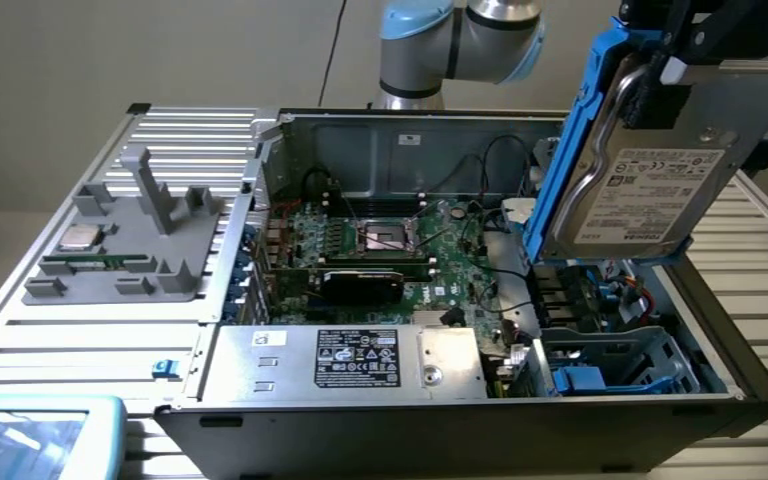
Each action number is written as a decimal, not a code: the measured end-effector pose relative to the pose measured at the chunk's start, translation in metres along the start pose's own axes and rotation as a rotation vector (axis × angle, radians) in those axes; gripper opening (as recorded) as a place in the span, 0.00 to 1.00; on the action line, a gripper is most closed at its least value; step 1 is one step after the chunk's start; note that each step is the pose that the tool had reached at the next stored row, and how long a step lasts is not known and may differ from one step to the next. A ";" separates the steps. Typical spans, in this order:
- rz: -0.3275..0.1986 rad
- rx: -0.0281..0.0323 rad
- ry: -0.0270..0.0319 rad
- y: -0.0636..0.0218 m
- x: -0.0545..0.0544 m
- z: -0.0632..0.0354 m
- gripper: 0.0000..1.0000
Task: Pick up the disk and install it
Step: 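Pick up the disk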
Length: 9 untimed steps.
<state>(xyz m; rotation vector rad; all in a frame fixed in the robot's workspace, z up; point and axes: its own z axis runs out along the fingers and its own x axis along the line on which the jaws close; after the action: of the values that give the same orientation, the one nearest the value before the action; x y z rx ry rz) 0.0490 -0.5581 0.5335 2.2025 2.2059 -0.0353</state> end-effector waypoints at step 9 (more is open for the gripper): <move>0.004 0.0001 0.0043 0.0072 -0.008 0.0004 0.37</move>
<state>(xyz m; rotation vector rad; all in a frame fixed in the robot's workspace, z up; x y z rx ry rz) 0.0562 -0.5666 0.5334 2.2096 2.2032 -0.0307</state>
